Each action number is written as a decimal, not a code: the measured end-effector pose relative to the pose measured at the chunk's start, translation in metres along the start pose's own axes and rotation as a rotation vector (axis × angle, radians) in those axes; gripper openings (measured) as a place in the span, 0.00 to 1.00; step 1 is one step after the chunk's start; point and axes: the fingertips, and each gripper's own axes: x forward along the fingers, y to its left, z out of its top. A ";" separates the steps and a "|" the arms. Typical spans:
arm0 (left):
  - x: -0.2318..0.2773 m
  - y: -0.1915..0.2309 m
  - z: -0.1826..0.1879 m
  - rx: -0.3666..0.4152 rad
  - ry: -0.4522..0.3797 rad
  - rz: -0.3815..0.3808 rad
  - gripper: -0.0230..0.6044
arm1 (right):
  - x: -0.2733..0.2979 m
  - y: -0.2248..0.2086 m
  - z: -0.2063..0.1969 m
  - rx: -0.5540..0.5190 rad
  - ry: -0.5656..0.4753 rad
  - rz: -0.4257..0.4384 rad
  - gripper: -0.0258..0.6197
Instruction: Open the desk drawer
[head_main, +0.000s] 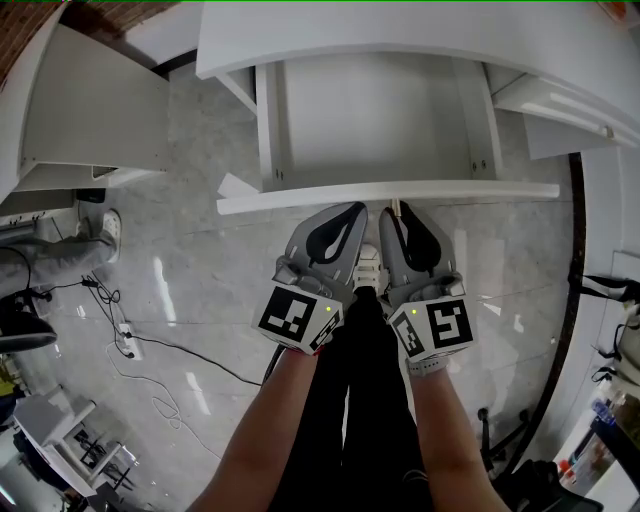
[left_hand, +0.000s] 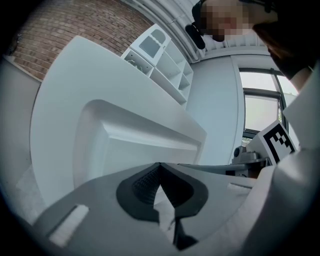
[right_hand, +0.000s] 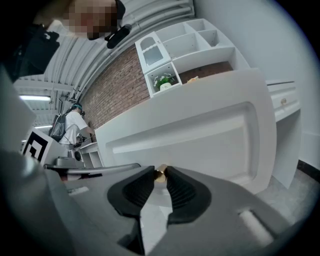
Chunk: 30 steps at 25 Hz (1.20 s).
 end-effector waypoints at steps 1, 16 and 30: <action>-0.002 -0.001 -0.001 0.000 0.000 0.000 0.04 | -0.002 0.001 -0.001 -0.001 0.001 0.001 0.16; -0.018 -0.019 -0.013 0.025 0.009 -0.019 0.04 | -0.026 0.009 -0.010 -0.012 0.002 0.005 0.16; -0.031 -0.033 -0.021 0.025 0.007 -0.006 0.04 | -0.045 0.015 -0.016 -0.012 0.008 0.019 0.16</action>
